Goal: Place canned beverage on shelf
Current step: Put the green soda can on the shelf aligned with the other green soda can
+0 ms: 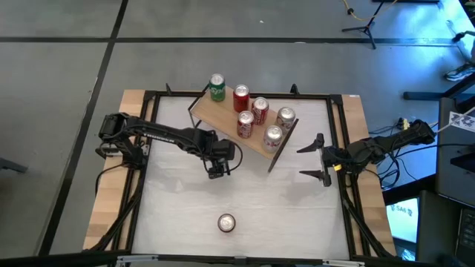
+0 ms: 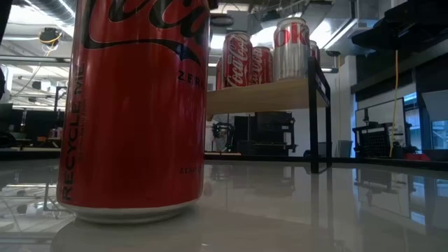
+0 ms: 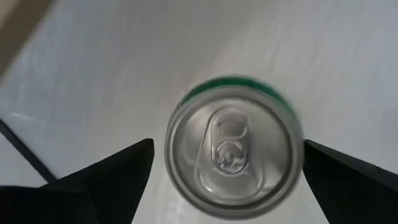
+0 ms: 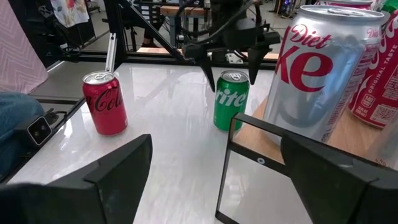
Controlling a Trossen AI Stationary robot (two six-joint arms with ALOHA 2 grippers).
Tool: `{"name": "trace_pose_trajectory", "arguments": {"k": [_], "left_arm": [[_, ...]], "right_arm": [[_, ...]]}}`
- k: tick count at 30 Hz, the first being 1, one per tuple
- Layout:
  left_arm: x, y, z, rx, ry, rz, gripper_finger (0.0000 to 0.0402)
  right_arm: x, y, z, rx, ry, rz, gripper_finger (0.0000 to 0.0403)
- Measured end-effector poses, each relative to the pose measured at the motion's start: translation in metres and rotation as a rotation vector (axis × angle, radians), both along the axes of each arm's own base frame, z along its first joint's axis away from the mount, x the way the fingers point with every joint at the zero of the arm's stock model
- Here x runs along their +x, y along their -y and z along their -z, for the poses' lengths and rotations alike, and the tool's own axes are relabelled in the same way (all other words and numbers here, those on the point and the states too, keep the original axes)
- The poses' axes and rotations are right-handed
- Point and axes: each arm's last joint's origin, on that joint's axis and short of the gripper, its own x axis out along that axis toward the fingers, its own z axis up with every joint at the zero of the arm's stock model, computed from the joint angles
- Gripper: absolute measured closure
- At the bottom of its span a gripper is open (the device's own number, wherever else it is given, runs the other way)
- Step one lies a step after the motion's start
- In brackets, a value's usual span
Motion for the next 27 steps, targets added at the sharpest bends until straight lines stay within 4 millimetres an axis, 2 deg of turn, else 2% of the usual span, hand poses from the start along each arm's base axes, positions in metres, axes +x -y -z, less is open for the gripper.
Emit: {"name": "trace_pose_trajectory", "arguments": {"k": [7, 27], "left_arm": [[-0.0037, -0.0003, 0.0114, 0.004, -0.019, 0.0, 0.0014], [0.0004, 0.0023, 0.0106, -0.002, 0.033, -0.021, 0.0014]], "right_arm": [[0.0, 0.0, 0.0001, -0.001, -0.001, 0.0, 0.0054], [0.0, 0.0, 0.0002, -0.001, -0.002, 0.0, 0.0054]]}}
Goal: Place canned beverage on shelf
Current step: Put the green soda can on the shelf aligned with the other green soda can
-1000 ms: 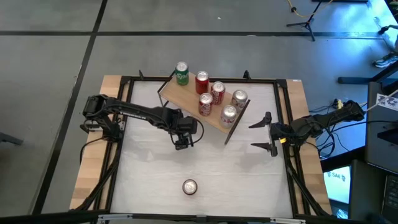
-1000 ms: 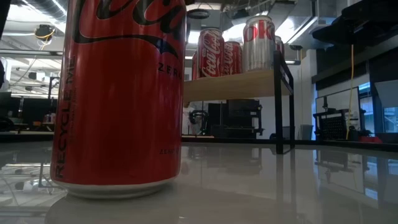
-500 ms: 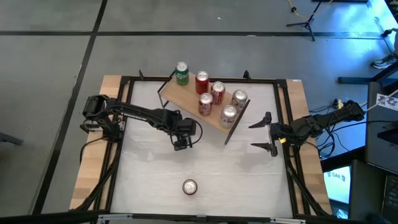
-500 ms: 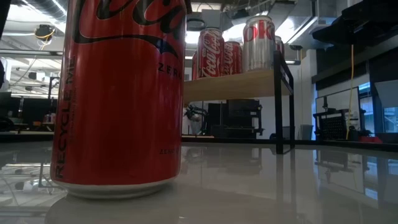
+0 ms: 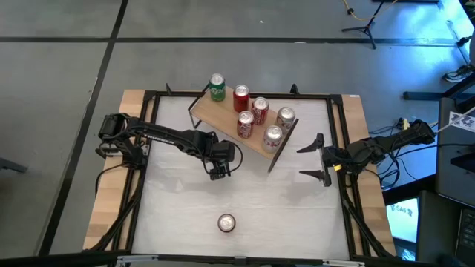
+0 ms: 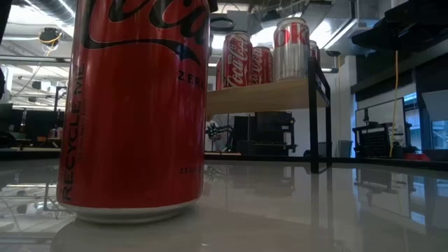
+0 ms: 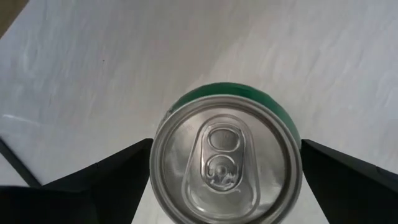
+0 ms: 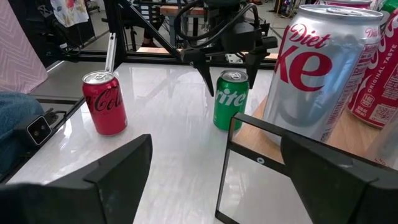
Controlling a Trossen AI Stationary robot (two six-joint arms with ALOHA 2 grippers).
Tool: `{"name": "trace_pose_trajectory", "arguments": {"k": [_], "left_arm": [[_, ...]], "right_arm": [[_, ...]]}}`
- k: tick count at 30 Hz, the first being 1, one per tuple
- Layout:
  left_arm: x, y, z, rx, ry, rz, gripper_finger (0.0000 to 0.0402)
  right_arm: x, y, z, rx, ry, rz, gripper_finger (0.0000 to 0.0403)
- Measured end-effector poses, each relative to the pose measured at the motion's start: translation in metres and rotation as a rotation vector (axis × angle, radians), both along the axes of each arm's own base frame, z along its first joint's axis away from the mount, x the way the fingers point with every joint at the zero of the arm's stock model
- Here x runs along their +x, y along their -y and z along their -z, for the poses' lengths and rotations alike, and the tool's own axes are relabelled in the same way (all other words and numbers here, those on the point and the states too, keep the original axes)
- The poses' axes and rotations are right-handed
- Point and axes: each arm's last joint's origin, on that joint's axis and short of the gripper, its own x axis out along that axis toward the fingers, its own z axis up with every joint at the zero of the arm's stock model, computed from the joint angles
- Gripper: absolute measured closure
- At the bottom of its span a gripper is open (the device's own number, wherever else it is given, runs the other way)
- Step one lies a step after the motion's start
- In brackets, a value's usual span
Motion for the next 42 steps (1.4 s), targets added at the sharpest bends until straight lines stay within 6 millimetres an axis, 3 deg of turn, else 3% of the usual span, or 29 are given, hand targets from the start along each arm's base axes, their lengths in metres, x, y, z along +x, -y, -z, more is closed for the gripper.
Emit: {"name": "trace_pose_trajectory", "arguments": {"k": [6, 16, 23, 32, 42], "left_arm": [[0.0, 0.0, 0.0, -0.002, 0.003, -0.001, 0.0033], [0.001, 0.0, -0.001, -0.019, 0.013, -0.009, 0.0123], [-0.005, 0.002, -0.012, -0.095, 0.042, -0.043, 0.0125], [-0.008, -0.004, -0.072, -0.119, 0.053, -0.064, 0.0125], [-0.018, -0.039, -0.15, -0.106, 0.143, -0.169, 0.0125]], "right_arm": [[0.0, 0.0, 0.0, 0.0, 0.0, 0.0, 0.0054], [0.0, 0.0, 0.0, 0.0, 0.0, 0.0, 0.0054], [0.0, 0.0, 0.0, 0.0, 0.0, 0.0, 0.0054], [0.0, 0.0, 0.0, 0.0, 0.0, 0.0, 0.0054], [0.0, 0.0, 0.0, 0.0, 0.0, 0.0, 0.0054]]}}
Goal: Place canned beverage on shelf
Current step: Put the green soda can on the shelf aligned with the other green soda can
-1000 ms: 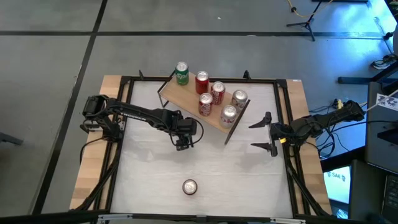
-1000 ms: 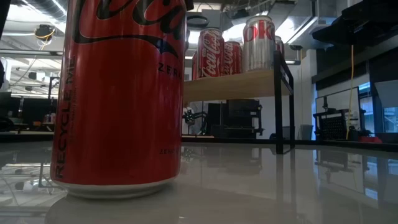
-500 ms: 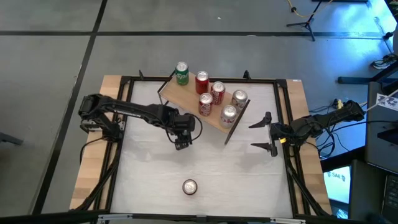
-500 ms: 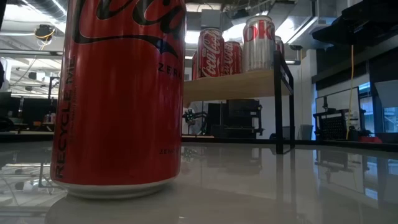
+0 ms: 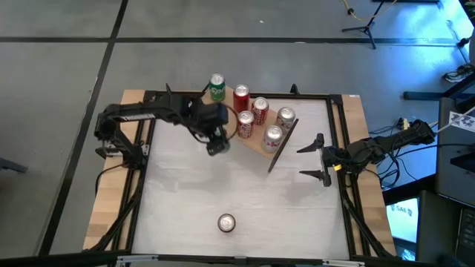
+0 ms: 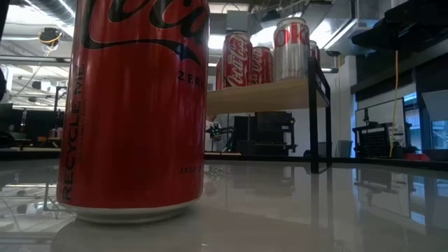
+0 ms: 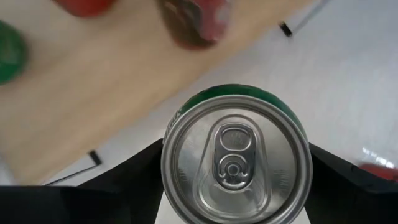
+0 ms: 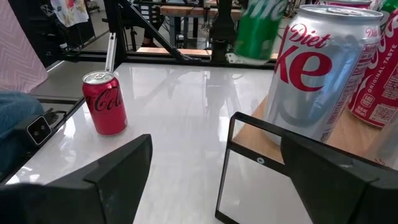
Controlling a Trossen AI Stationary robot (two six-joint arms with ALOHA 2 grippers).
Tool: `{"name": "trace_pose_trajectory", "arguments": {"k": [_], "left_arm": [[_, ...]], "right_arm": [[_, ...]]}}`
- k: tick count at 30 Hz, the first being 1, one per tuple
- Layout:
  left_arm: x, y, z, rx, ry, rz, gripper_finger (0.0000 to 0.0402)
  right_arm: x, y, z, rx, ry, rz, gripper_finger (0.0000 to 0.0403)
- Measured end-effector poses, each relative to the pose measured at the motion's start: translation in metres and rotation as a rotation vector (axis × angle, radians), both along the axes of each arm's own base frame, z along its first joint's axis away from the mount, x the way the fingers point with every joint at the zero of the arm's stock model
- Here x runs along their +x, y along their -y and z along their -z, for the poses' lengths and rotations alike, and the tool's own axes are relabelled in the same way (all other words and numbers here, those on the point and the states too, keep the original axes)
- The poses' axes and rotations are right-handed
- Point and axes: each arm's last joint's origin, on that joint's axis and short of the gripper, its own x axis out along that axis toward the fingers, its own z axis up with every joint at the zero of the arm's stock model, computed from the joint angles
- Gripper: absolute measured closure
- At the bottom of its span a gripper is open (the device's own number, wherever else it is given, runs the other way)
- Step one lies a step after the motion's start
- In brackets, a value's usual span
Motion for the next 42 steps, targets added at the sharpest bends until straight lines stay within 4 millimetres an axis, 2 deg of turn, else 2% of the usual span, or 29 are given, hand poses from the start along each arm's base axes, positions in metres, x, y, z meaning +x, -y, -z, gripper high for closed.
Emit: {"name": "trace_pose_trajectory", "arguments": {"k": [4, 8, 16, 27, 30, 35, 42], "left_arm": [[-0.009, -0.017, -0.022, 0.017, 0.023, -0.04, 0.0125], [-0.017, -0.035, -0.033, 0.04, 0.026, -0.085, 0.0125], [-0.032, -0.072, -0.031, 0.063, -0.043, -0.167, 0.0125], [-0.051, -0.117, -0.03, 0.116, -0.092, -0.207, 0.0125], [-0.054, -0.123, -0.03, 0.12, -0.087, -0.213, 0.0125], [-0.055, -0.128, -0.03, 0.122, -0.087, -0.204, 0.0125], [-0.048, -0.132, -0.01, 0.108, -0.101, -0.16, 0.0125]], "right_arm": [[0.0, 0.0, -0.001, 0.003, 0.008, 0.0, 0.0054], [0.001, 0.0, -0.003, 0.014, 0.033, 0.0, 0.0054], [-0.008, 0.0, -0.014, 0.043, 0.137, -0.108, 0.0054], [-0.029, 0.01, -0.018, -0.006, 0.206, -0.095, 0.0054], [-0.029, 0.01, -0.013, -0.01, 0.212, -0.09, 0.0054], [-0.026, 0.009, 0.006, -0.013, 0.206, -0.09, 0.0054], [-0.028, 0.009, 0.026, 0.013, 0.276, -0.087, 0.0054]]}}
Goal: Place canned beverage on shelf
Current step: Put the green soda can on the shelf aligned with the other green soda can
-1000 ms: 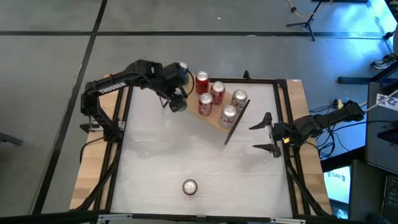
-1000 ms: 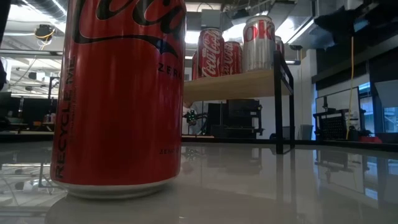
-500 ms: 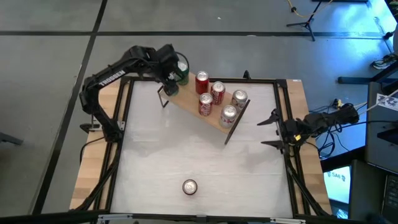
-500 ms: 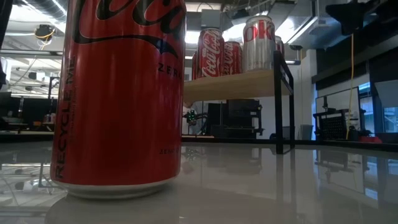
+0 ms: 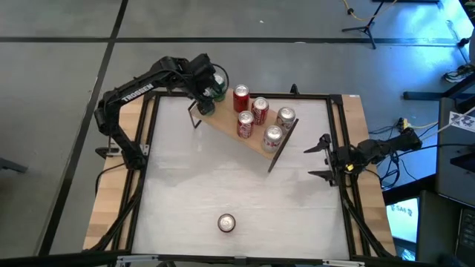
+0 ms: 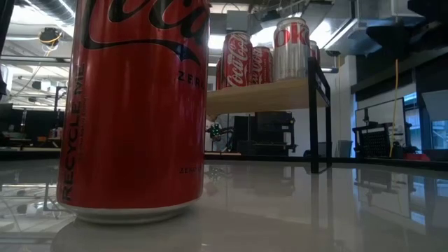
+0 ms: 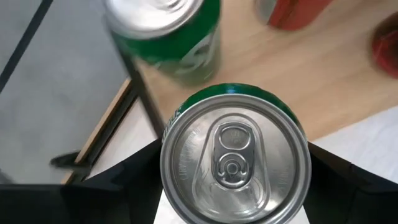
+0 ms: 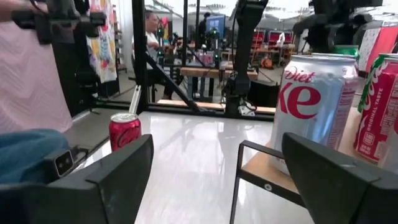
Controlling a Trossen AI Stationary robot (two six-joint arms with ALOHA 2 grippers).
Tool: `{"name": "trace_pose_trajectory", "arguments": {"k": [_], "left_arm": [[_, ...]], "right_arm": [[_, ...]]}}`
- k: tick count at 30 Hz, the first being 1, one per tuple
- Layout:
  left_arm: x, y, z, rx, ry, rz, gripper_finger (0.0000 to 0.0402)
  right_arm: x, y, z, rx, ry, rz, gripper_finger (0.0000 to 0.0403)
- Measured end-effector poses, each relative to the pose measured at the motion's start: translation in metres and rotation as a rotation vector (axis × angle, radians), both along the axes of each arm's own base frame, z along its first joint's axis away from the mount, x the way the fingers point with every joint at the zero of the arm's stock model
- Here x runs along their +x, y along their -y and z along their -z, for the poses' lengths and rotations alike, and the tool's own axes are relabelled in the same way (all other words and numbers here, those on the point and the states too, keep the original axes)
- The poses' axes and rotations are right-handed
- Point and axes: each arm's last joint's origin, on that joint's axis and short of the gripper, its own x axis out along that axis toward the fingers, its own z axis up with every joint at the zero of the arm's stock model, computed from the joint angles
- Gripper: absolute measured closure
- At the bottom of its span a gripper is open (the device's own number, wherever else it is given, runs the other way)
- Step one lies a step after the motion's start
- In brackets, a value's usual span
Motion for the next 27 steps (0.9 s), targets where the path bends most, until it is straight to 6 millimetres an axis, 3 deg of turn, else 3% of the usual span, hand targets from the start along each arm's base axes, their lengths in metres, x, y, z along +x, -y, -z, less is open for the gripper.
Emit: {"name": "trace_pose_trajectory", "arguments": {"k": [6, 16, 23, 27], "left_arm": [[0.003, -0.005, 0.015, -0.024, 0.01, 0.02, 0.0125], [-0.001, -0.013, 0.017, -0.028, 0.02, 0.016, 0.0125], [-0.001, -0.014, 0.018, -0.026, 0.016, 0.035, 0.0116], [0.0, -0.014, 0.018, -0.023, 0.011, 0.047, 0.0114]], "right_arm": [[-0.002, 0.001, 0.011, 0.018, 0.024, 0.01, 0.0054], [0.006, -0.001, 0.037, 0.031, 0.059, 0.053, 0.0054], [0.005, -0.001, 0.031, -0.009, 0.117, 0.052, 0.0054], [0.007, 0.005, 0.032, -0.061, 0.111, 0.136, 0.0054]]}}
